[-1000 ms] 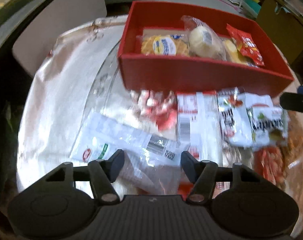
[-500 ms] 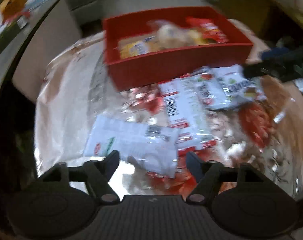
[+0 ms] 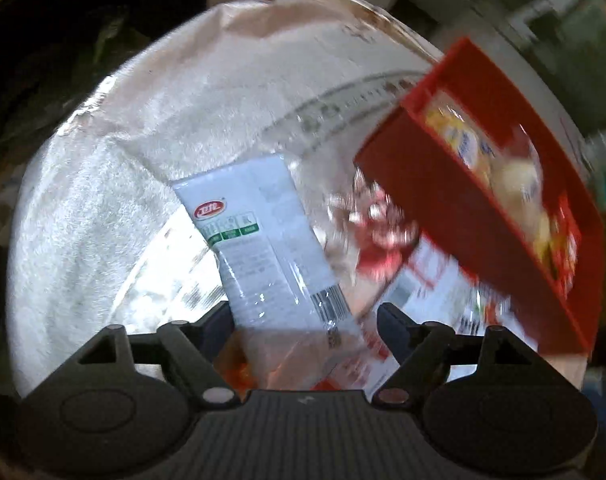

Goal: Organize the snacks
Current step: 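Grasp the white green-printed packet with the left tool while the right tool approaches the striped packet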

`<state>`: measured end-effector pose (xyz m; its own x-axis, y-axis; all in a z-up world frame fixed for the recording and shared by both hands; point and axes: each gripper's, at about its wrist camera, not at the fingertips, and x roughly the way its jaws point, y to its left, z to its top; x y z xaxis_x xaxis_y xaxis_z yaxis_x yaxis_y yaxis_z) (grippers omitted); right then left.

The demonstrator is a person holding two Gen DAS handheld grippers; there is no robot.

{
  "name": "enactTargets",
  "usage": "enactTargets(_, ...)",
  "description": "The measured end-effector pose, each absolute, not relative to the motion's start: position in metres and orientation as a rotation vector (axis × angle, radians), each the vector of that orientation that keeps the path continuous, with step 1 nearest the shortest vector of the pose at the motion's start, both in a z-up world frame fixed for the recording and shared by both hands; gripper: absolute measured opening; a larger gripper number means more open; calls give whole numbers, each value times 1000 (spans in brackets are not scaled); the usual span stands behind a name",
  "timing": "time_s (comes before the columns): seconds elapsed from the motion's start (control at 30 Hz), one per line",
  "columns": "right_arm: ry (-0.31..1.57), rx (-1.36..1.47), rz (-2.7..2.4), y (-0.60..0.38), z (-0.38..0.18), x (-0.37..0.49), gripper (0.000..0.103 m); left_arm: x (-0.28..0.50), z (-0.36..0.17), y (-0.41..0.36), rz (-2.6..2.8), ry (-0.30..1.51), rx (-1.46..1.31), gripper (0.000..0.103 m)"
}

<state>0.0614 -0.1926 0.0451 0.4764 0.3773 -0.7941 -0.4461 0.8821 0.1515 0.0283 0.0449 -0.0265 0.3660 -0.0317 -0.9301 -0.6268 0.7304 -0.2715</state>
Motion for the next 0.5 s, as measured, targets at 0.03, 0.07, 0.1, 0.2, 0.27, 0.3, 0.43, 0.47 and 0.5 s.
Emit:
enactTargets(0.03, 947, -78, 511, -193, 46, 61, 84, 34, -28, 41, 433, 1147, -669, 73)
enactTargets(0.07, 944, -76, 517, -194, 48, 60, 84, 39, -31, 36, 437, 1157, -646, 73)
enactTargets(0.1, 941, -74, 521, -194, 49, 60, 84, 44, -36, 31, 446, 1169, -626, 73)
enactTargets(0.2, 932, -70, 525, -196, 53, 60, 84, 43, -37, 24, 473, 1138, -590, 72)
enactTargets(0.27, 933, -63, 520, -198, 54, 61, 84, 43, -37, 27, 483, 1128, -594, 67)
enactTargets(0.3, 933, -62, 519, -198, 54, 61, 84, 41, -37, 30, 489, 1120, -608, 61)
enactTargets(0.43, 931, -76, 533, -196, 55, 56, 84, 28, -34, 44, 416, 1129, -579, 43)
enactTargets(0.47, 929, -79, 536, -195, 56, 55, 84, 25, -34, 47, 386, 1140, -561, 41)
enactTargets(0.5, 927, -80, 538, -194, 56, 55, 84, 21, -33, 50, 364, 1156, -530, 39)
